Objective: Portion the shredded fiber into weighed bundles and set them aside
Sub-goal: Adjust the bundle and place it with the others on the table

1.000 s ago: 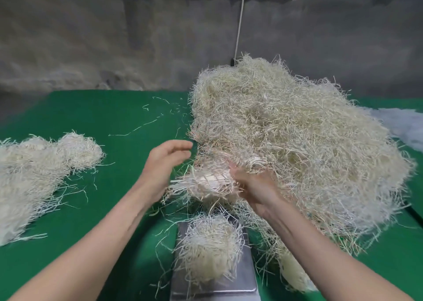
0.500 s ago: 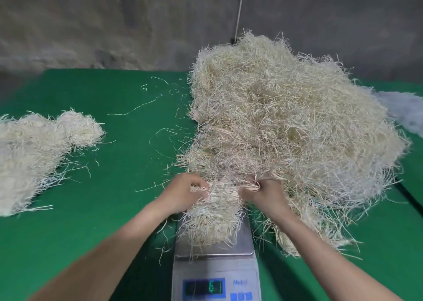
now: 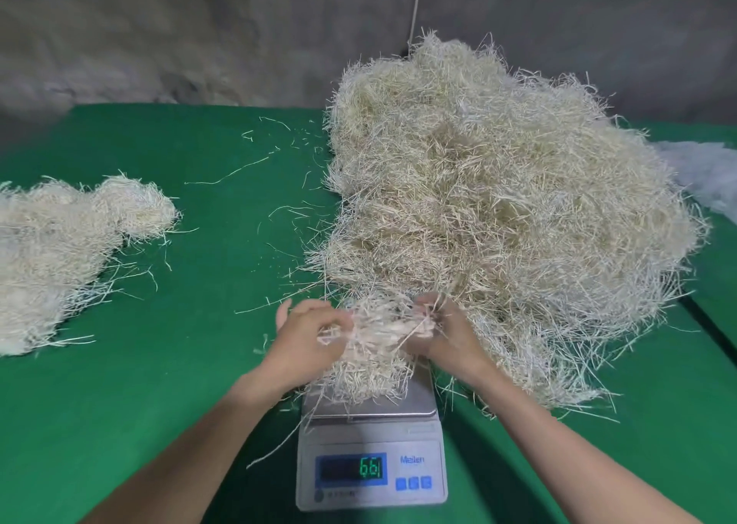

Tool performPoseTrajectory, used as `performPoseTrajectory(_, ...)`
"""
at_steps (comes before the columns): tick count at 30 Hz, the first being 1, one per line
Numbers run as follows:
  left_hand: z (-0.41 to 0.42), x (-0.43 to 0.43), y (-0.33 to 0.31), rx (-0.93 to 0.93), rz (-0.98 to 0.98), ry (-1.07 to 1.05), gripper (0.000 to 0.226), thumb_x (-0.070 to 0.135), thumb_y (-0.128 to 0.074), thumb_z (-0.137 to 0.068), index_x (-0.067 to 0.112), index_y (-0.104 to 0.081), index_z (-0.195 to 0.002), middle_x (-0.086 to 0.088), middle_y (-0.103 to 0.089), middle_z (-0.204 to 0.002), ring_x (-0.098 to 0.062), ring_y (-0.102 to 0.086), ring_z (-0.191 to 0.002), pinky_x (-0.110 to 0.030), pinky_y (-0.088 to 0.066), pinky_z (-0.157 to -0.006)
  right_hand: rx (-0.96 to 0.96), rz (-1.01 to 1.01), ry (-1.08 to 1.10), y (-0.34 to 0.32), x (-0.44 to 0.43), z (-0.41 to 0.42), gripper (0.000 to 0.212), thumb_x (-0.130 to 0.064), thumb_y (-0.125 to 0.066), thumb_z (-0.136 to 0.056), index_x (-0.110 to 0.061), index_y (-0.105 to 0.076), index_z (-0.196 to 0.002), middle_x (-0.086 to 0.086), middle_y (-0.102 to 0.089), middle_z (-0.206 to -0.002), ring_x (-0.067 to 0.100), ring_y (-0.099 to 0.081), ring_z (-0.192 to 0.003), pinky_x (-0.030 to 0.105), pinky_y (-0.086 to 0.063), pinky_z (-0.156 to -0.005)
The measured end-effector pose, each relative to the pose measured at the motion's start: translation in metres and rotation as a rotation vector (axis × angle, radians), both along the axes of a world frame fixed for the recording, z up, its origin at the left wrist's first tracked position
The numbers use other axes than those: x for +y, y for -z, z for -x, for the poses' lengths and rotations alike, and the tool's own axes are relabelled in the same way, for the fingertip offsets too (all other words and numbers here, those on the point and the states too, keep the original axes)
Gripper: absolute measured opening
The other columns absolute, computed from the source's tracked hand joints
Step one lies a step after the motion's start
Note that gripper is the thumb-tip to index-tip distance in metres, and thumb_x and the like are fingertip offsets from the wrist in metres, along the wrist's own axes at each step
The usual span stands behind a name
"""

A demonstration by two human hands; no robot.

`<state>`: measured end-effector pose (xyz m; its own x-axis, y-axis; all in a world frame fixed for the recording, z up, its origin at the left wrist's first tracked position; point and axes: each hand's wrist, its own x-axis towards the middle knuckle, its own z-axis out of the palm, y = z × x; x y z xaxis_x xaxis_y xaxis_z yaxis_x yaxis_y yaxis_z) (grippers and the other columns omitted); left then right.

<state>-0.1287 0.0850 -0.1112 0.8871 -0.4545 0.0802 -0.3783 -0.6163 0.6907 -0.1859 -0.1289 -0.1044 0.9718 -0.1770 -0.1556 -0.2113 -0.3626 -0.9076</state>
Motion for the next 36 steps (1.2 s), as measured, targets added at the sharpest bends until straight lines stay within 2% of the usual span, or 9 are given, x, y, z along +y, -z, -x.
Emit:
performPoseTrajectory(2, 0.0, 0.003, -0.007, 0.053, 0.115, -0.067, 0.039, 0.011, -0.063, -0.083, 0.049, -0.054, -0.089, 0.027, -0.053, -0.111, -0.003, -0.039, -0.117, -0.042, 0.008, -0.116, 0.007, -0.054, -0.008, -0.015, -0.011, 0.0, 0.072, -0.025, -0.086, -0.055, -0.035, -0.044, -0.113, -0.011, -0.049, -0.122, 0.007, -0.051, -0.106, 0.027, -0.043, -0.092)
performPoseTrajectory(5, -0.002, 0.003, -0.02, 0.046, 0.23, -0.093, 0.042, 0.007, -0.06, -0.085, 0.047, -0.055, -0.097, 0.027, -0.057, -0.112, -0.003, -0.049, -0.116, -0.044, 0.005, -0.117, -0.005, -0.274, 0.016, -0.038, -0.026, 0.002, 0.083, -0.044, -0.084, -0.037, -0.034, -0.05, -0.113, -0.006, -0.048, -0.129, 0.012, -0.045, -0.12, 0.031, -0.034, -0.102)
performPoseTrajectory(8, -0.002, 0.0, -0.033, -0.009, 0.26, -0.136, 0.029, 0.011, -0.058, -0.089, 0.039, -0.061, -0.098, 0.023, -0.06, -0.114, -0.006, -0.049, -0.118, -0.046, 0.003, -0.116, -0.122, -0.379, 0.151, -0.051, -0.032, -0.001, 0.074, -0.036, -0.076, -0.057, -0.018, -0.052, -0.124, 0.0, -0.054, -0.126, 0.017, -0.048, -0.121, 0.025, -0.039, -0.094)
performPoseTrajectory(10, -0.001, -0.003, -0.039, -0.056, 0.282, -0.168, 0.025, 0.015, -0.059, -0.09, 0.04, -0.063, -0.093, 0.025, -0.058, -0.108, -0.005, -0.047, -0.117, -0.046, 0.003, -0.116, -0.22, -0.288, 0.233, -0.057, -0.029, -0.002, 0.052, -0.024, -0.069, -0.077, -0.015, -0.052, -0.125, -0.002, -0.055, -0.126, 0.016, -0.048, -0.122, 0.025, -0.041, -0.093)
performPoseTrajectory(12, -0.002, -0.005, -0.045, -0.091, 0.312, -0.176, 0.023, 0.017, -0.06, -0.09, 0.04, -0.062, -0.09, 0.026, -0.058, -0.106, -0.004, -0.046, -0.116, -0.048, 0.002, -0.116, -0.287, -0.057, 0.212, -0.058, -0.025, -0.002, 0.036, -0.018, -0.061, -0.088, -0.02, -0.054, -0.123, -0.01, -0.051, -0.131, 0.009, -0.044, -0.125, 0.033, -0.035, -0.107)
performPoseTrajectory(16, -0.003, -0.006, -0.056, -0.126, 0.34, -0.147, 0.016, 0.027, -0.06, -0.09, 0.043, -0.061, -0.089, 0.03, -0.057, -0.108, -0.003, -0.044, -0.118, -0.05, 0.0, -0.115, -0.342, 0.221, 0.03, -0.057, -0.015, -0.001, 0.03, -0.02, -0.058, -0.091, -0.032, -0.053, -0.118, -0.011, -0.045, -0.139, 0.004, -0.035, -0.129, 0.035, -0.023, -0.112)
performPoseTrajectory(21, -0.003, -0.007, -0.064, -0.146, 0.373, -0.155, 0.013, 0.042, -0.052, -0.08, 0.042, -0.063, -0.088, 0.029, -0.059, -0.106, -0.006, -0.046, -0.121, -0.049, -0.001, -0.115, -0.362, 0.203, -0.006, -0.06, -0.01, -0.002, 0.025, -0.019, -0.059, -0.091, -0.034, -0.055, -0.111, -0.017, -0.044, -0.131, 0.002, -0.036, -0.125, 0.039, -0.023, -0.113)
performPoseTrajectory(30, -0.004, -0.009, -0.066, -0.172, 0.392, -0.152, 0.011, 0.026, -0.062, -0.088, 0.036, -0.065, -0.091, 0.026, -0.061, -0.102, -0.005, -0.052, -0.113, -0.052, -0.007, -0.115, -0.384, 0.188, -0.026, -0.061, -0.01, -0.004, 0.023, -0.016, -0.059, -0.091, -0.032, -0.057, -0.108, -0.022, -0.046, -0.118, -0.011, -0.04, -0.109, 0.022, -0.019, -0.102)
performPoseTrajectory(36, -0.006, -0.011, -0.068, -0.153, 0.396, -0.15, 0.016, 0.021, -0.062, -0.089, 0.037, -0.066, -0.088, 0.024, -0.063, -0.101, -0.007, -0.054, -0.113, -0.051, -0.009, -0.115, -0.377, 0.181, -0.036, -0.06, -0.008, -0.007, 0.021, -0.018, -0.06, -0.09, -0.032, -0.058, -0.106, -0.02, -0.049, -0.118, -0.002, -0.041, -0.115, 0.024, -0.021, -0.103)
